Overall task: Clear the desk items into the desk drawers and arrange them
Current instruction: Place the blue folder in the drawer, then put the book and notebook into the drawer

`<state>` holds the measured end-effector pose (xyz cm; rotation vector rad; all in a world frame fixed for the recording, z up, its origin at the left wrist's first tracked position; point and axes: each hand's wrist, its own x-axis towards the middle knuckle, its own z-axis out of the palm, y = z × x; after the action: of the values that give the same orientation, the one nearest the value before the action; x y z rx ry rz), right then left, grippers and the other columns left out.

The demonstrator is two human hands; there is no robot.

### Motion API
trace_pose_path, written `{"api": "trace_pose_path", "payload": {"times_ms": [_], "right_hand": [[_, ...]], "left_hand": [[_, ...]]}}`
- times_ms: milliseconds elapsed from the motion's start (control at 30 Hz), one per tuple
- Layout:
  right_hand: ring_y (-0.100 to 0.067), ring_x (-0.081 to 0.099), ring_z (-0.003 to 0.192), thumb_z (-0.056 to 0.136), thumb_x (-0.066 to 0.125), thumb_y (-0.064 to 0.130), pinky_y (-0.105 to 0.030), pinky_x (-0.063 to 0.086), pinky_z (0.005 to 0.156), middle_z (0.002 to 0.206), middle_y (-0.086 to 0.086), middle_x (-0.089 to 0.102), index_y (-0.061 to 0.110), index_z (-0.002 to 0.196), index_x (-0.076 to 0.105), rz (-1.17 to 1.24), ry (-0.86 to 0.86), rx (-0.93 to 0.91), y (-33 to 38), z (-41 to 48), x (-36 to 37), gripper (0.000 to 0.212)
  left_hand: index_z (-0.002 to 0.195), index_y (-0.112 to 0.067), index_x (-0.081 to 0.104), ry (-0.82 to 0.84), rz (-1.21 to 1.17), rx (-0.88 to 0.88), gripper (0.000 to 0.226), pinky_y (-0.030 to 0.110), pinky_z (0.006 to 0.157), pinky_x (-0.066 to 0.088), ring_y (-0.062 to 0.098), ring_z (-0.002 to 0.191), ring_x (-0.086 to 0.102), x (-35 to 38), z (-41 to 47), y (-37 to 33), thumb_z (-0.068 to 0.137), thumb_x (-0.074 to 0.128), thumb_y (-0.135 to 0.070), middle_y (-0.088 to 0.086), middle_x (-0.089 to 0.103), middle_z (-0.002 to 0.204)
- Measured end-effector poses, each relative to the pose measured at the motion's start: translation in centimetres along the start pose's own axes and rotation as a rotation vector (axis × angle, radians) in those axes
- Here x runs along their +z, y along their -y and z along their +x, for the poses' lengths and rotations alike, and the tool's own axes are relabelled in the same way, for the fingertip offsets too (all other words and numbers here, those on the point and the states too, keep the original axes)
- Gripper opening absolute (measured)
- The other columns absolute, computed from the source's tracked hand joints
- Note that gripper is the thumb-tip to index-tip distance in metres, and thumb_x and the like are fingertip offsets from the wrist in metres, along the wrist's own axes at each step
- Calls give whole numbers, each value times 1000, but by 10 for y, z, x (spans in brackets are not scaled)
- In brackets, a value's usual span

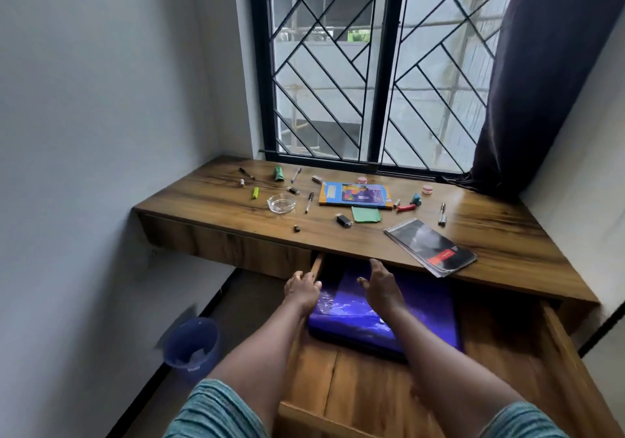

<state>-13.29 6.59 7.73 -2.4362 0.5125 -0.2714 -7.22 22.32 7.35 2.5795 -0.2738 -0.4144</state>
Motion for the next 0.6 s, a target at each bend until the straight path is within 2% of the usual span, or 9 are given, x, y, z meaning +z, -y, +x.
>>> {"api": "trace_pose_path", "payload": {"times_ms": [167, 333, 500, 600], "right_hand": [[-34, 52, 117, 91, 58, 16, -33, 43, 90, 128, -18, 53, 0, 125, 47, 43, -49, 77, 55, 26, 43, 40], [-28, 47, 127, 94, 54, 18, -31, 40, 99, 139, -14, 47, 2, 138, 39, 55, -80, 127, 94, 45, 69, 49], [-30, 47, 126, 93, 55, 18, -32, 39, 100, 137, -16, 48, 0, 135, 40, -6, -92, 209, 92, 69, 62, 48], [-33, 50, 122, 91, 57, 20, -34, 42, 94, 133, -19, 50, 0, 130, 41, -47, -107, 277, 76, 96, 50, 46]], "left_hand": [[147, -14, 34, 47, -14, 27, 48, 30, 118, 19, 27, 144, 22, -48, 36, 46, 102, 34, -30, 11, 23, 156], [146, -14, 35, 63, -18, 60, 47, 32, 115, 25, 27, 141, 30, -81, 88, 78, 102, 36, -28, 10, 29, 154], [145, -8, 36, 144, -24, 114, 47, 30, 112, 28, 28, 139, 34, -91, 132, 63, 101, 37, -25, 15, 34, 151], [145, -5, 34, 192, -62, 169, 46, 29, 112, 27, 28, 140, 33, -91, 161, 37, 101, 35, -19, 14, 33, 152]]}}
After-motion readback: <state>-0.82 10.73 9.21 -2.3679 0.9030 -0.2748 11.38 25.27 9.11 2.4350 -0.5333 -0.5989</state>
